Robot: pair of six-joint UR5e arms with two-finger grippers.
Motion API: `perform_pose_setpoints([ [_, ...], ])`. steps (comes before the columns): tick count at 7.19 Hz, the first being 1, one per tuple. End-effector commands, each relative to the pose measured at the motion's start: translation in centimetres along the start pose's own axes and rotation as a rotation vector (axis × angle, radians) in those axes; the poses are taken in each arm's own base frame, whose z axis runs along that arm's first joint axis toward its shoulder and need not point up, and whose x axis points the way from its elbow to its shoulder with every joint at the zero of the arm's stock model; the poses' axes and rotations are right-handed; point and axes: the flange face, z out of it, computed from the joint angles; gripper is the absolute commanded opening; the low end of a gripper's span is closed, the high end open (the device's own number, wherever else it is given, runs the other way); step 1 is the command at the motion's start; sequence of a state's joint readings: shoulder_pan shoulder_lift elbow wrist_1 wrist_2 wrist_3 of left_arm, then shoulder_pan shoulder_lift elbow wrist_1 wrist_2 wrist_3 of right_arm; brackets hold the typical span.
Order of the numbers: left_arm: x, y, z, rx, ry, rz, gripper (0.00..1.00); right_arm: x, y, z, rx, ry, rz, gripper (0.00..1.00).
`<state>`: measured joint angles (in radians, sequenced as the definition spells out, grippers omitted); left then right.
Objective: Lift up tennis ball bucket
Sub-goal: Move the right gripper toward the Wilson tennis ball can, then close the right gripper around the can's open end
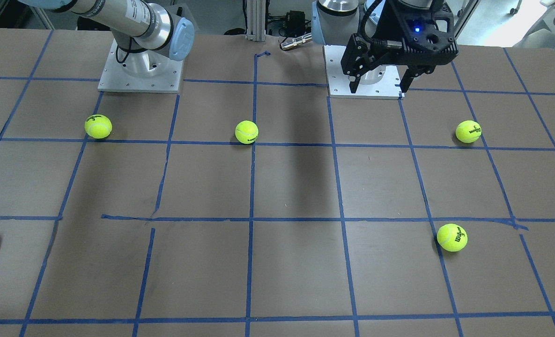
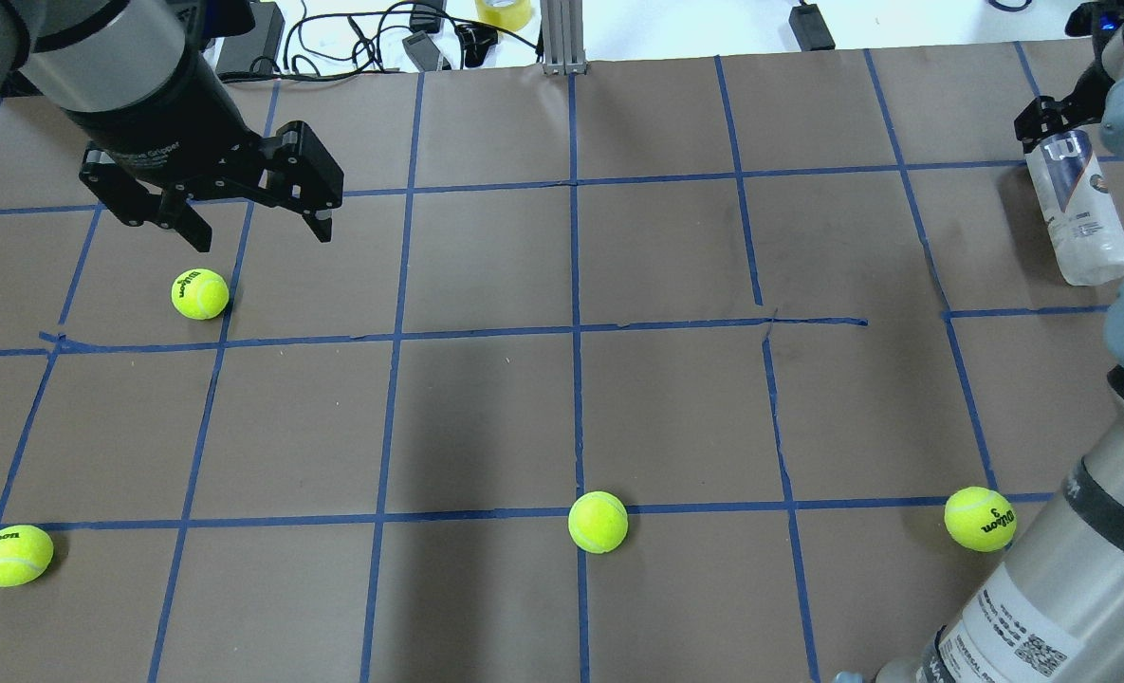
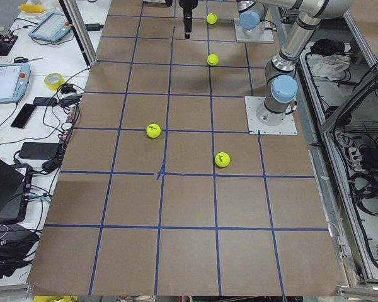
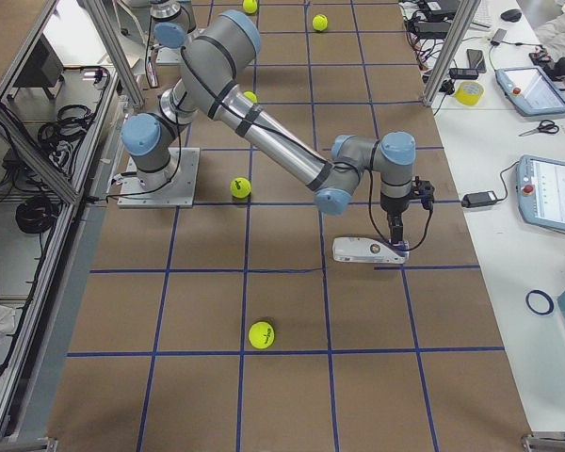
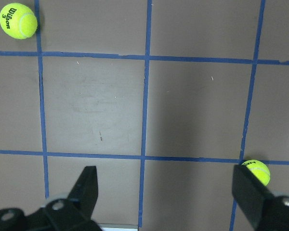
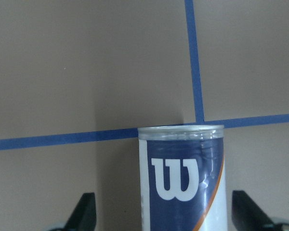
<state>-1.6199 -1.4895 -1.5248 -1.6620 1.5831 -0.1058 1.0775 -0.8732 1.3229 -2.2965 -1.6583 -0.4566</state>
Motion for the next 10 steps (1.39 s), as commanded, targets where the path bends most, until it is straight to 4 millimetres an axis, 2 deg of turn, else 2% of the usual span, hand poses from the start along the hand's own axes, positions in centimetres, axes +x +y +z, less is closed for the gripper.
perform_pose_setpoints([
  [1, 0.0, 0.0, 0.0, 0.001, 0.000, 0.000, 1.00, 1.2, -0.1, 2.2, 0.001, -0.033, -0.064, 1.00],
  [4, 0.0, 0.0, 0.0, -0.001, 0.000, 0.000, 1.00, 1.4, 0.4, 5.8, -0.030, -0.058, -0.110, 1.00],
  [7, 0.0, 0.1, 0.0, -0.001, 0.000, 0.000, 1.00, 2.1, 0.5, 7.6, -0.035, -0.062, -0.115, 1.00],
  [8, 0.0, 0.1, 0.0, -0.001, 0.000, 0.000, 1.00, 1.8, -0.1, 7.5, 0.029, -0.088, -0.160, 1.00],
  [10, 0.0, 0.1, 0.0, -0.001, 0.000, 0.000, 1.00, 1.7, -0.2, 7.7, 0.042, -0.093, -0.169, 0.97],
])
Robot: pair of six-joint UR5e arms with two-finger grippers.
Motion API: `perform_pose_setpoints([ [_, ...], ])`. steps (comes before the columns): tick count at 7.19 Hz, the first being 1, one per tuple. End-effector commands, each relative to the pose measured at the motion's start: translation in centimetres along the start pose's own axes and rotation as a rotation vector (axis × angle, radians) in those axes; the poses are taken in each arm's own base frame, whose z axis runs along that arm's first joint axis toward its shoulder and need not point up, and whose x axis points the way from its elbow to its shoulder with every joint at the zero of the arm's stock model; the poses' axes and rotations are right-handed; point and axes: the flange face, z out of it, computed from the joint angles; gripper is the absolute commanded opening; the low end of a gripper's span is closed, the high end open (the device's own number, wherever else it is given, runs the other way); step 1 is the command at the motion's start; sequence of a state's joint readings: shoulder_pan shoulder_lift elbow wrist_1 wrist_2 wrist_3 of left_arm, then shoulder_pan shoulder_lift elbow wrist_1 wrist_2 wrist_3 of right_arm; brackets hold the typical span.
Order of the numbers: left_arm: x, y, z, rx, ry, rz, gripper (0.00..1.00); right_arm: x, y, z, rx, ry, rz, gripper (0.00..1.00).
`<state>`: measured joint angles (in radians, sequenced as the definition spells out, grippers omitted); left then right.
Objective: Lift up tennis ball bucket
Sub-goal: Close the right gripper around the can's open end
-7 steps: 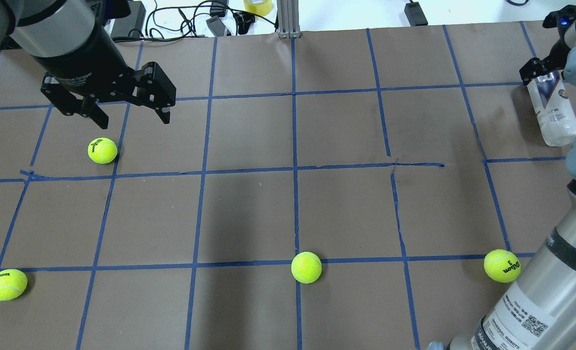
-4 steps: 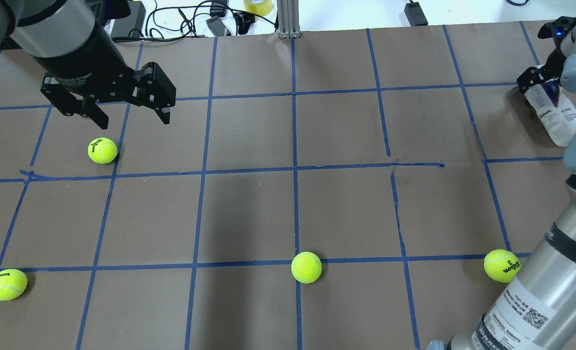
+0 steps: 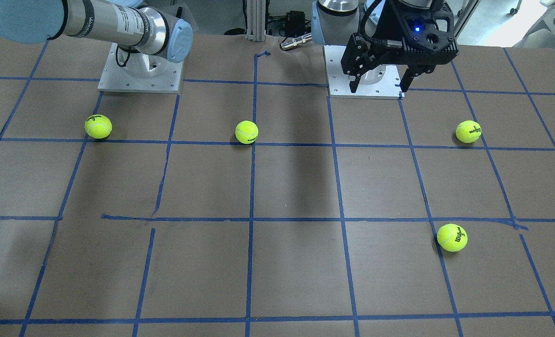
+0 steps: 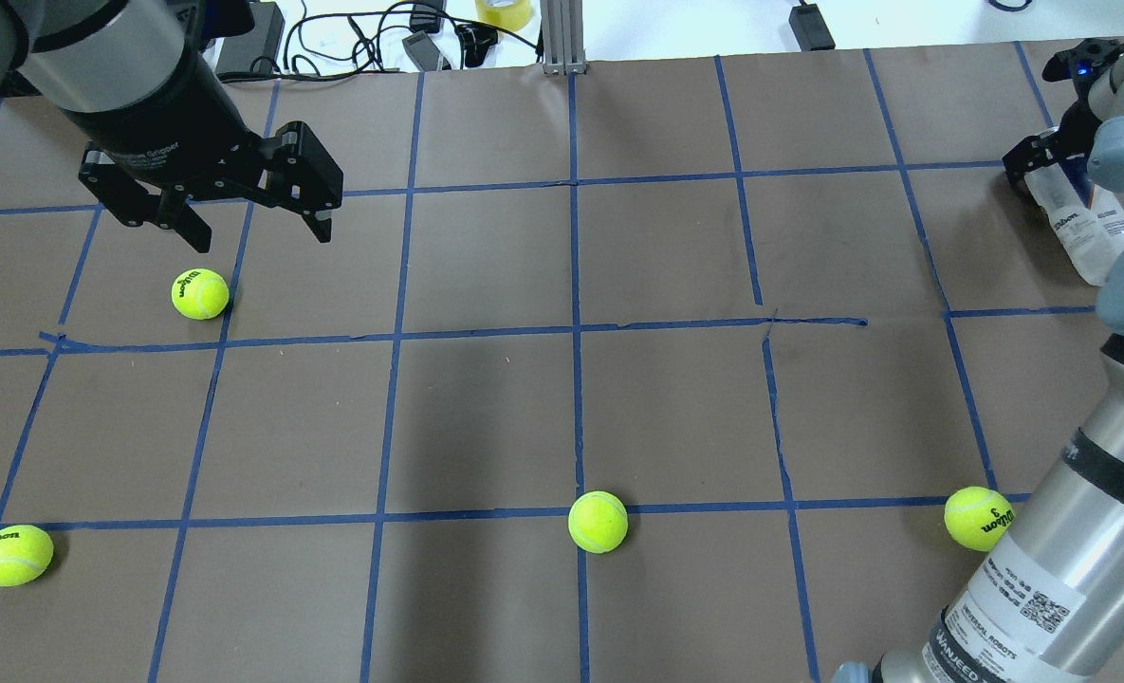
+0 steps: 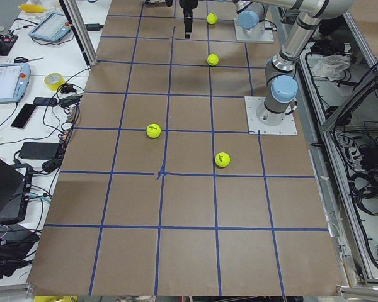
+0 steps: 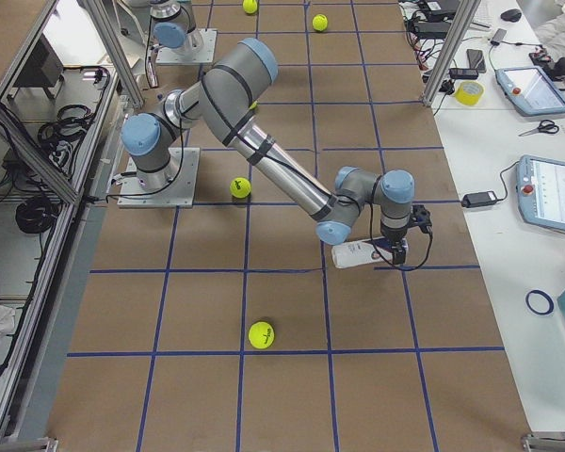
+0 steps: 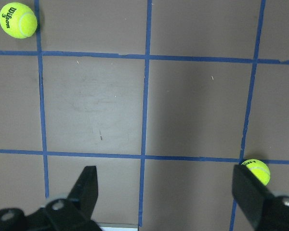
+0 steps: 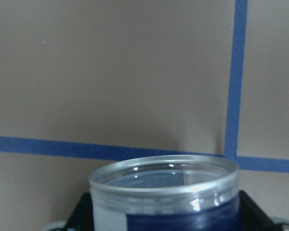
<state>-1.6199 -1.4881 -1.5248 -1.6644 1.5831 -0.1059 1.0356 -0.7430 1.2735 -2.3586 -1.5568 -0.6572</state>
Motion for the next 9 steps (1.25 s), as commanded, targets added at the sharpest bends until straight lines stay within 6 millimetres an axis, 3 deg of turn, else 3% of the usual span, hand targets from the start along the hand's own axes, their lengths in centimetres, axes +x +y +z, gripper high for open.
perform_pose_setpoints([
  [1, 0.0, -0.1, 0.1, 0.000, 0.000, 0.000, 1.00, -0.1, -0.1, 0.2, 0.012, -0.008, -0.022, 0.89],
  [2, 0.0, 0.0, 0.0, 0.002, 0.000, 0.000, 1.00, -0.2, 0.0, 0.8, 0.008, -0.011, -0.024, 0.81],
  [3, 0.0, -0.1, 0.1, 0.000, 0.000, 0.000, 1.00, -0.2, -0.1, 0.1, 0.014, -0.007, -0.025, 0.77],
  [4, 0.0, -0.1, 0.1, 0.000, 0.000, 0.000, 1.00, -0.2, -0.1, 0.1, 0.012, -0.010, -0.027, 0.63],
  [7, 0.0, 0.0, 0.0, 0.000, 0.000, 0.000, 1.00, -1.2, -0.7, -3.7, 0.029, 0.001, -0.044, 0.68],
  [8, 0.0, -0.1, 0.1, 0.000, 0.000, 0.000, 1.00, -2.5, -0.6, -3.8, 0.005, -0.023, -0.056, 0.69],
  [9, 0.0, 0.0, 0.0, 0.002, 0.000, 0.000, 1.00, -4.8, -1.1, -5.3, -0.034, -0.056, -0.084, 0.69],
])
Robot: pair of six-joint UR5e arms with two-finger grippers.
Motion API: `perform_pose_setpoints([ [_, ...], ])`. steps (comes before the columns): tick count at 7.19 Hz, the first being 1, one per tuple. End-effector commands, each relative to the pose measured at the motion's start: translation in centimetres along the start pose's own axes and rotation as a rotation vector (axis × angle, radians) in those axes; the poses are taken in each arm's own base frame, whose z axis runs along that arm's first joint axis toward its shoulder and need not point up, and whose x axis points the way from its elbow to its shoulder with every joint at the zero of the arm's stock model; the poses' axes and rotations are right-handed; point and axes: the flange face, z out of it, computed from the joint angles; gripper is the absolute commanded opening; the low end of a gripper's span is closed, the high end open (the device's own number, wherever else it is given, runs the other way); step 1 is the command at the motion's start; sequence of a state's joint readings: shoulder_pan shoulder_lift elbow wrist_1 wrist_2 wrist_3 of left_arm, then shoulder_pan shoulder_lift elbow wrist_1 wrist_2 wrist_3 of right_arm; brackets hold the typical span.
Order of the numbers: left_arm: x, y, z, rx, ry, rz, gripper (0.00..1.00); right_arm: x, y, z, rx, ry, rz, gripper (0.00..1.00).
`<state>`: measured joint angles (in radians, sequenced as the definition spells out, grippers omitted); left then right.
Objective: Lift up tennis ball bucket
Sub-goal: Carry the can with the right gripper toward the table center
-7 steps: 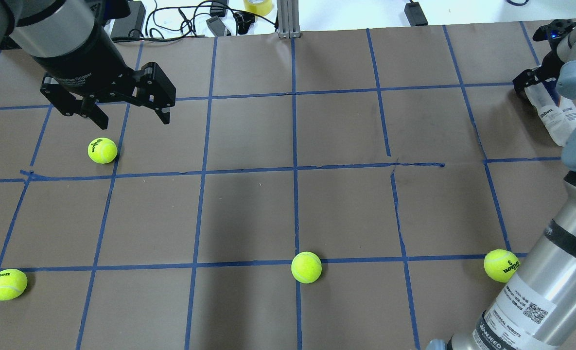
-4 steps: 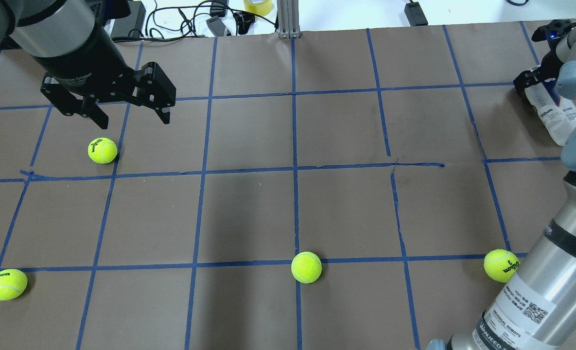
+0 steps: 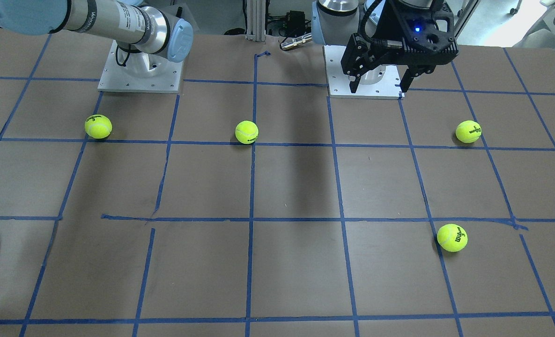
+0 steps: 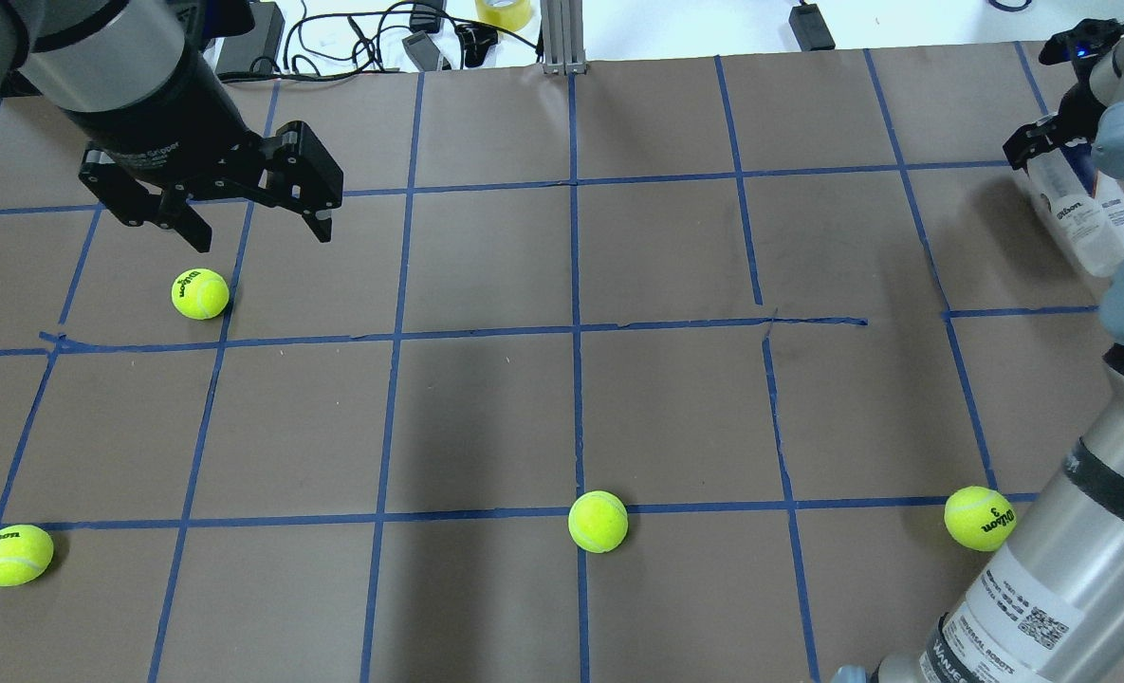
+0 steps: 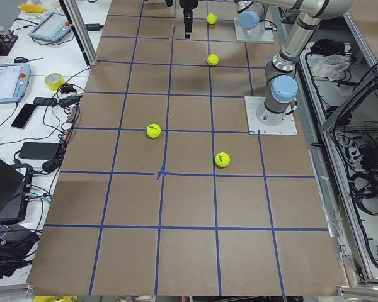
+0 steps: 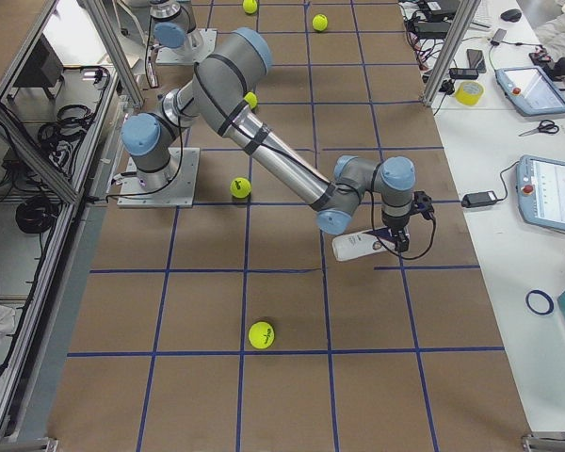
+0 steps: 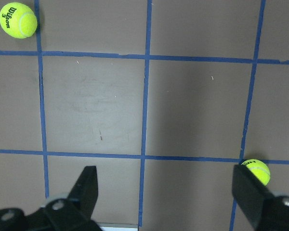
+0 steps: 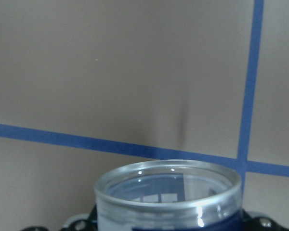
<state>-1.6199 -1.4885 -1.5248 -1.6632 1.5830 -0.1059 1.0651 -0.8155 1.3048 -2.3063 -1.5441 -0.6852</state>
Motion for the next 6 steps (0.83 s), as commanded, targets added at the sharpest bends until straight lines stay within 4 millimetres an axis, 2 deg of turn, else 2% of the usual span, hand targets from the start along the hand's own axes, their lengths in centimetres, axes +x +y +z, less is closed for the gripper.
perform_pose_setpoints([
  [1, 0.0, -0.1, 0.0, 0.001, 0.000, 0.000, 1.00, -5.4, -1.8, -3.5, -0.043, -0.056, -0.068, 0.69],
  [3, 0.0, 0.0, 0.0, 0.001, 0.000, 0.000, 1.00, -14.7, -5.0, -7.7, -0.047, -0.092, -0.200, 0.63],
  [4, 0.0, 0.0, 0.0, 0.002, 0.000, 0.000, 1.00, -21.6, -6.9, -9.2, -0.029, -0.103, -0.309, 0.61],
  [5, 0.0, 0.0, 0.0, 0.002, 0.000, 0.001, 1.00, -29.4, -8.2, -11.1, -0.002, -0.115, -0.417, 0.62],
  [6, 0.0, 0.0, 0.0, 0.002, 0.000, 0.001, 1.00, -35.5, -8.3, -14.1, 0.024, -0.120, -0.500, 0.53],
])
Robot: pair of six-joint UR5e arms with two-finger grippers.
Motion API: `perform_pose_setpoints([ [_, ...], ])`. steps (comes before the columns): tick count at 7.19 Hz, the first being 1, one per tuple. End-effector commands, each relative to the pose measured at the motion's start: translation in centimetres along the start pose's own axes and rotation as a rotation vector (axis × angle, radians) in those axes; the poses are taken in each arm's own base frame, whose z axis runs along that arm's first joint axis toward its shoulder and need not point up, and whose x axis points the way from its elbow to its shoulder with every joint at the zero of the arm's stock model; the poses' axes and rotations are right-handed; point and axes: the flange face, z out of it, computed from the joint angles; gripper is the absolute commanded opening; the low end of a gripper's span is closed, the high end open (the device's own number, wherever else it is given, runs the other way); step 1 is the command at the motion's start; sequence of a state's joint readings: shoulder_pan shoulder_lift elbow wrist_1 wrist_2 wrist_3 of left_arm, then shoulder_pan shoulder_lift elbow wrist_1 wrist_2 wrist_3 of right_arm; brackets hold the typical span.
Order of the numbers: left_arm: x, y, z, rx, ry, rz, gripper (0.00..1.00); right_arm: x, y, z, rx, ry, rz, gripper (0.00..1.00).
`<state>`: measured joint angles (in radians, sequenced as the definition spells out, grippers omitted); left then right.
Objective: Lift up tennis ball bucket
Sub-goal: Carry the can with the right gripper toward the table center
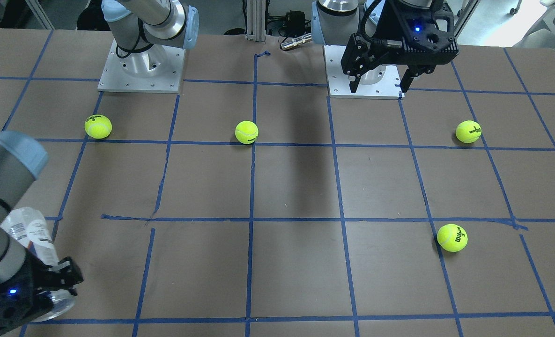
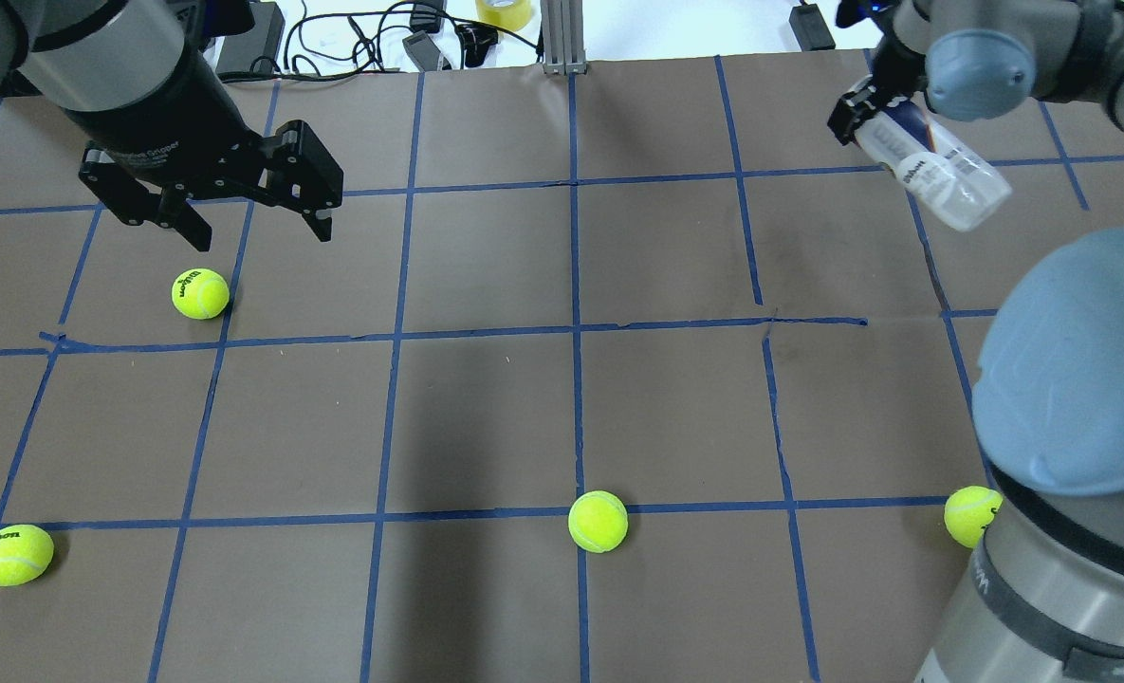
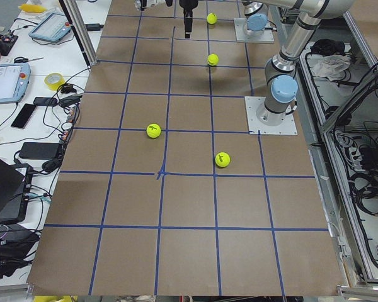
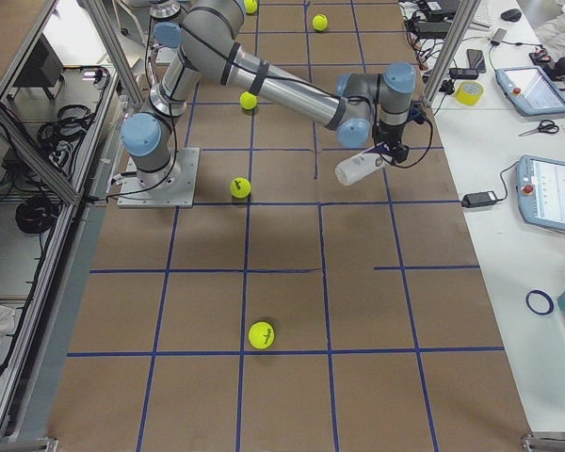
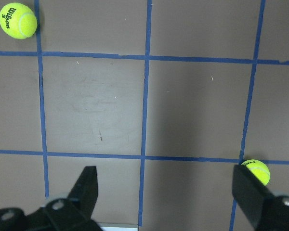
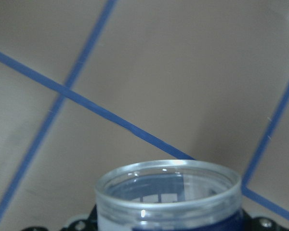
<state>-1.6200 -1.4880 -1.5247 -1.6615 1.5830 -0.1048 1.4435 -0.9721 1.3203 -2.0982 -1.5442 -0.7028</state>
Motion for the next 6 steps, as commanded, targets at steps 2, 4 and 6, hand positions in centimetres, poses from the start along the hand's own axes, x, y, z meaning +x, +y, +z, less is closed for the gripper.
perform_pose_setpoints([
  [2, 0.0, 0.0, 0.0, -0.001, 0.000, 0.000, 1.00, -15.8, -4.7, -3.4, 0.041, -0.024, -0.319, 0.54],
  [4, 0.0, 0.0, 0.0, -0.001, 0.000, 0.000, 1.00, -18.8, -5.3, -3.5, 0.103, 0.017, -0.441, 0.55],
  [6, 0.0, 0.0, 0.0, -0.001, 0.000, 0.000, 1.00, -29.6, -8.4, -3.3, 0.251, 0.002, -0.756, 0.56],
])
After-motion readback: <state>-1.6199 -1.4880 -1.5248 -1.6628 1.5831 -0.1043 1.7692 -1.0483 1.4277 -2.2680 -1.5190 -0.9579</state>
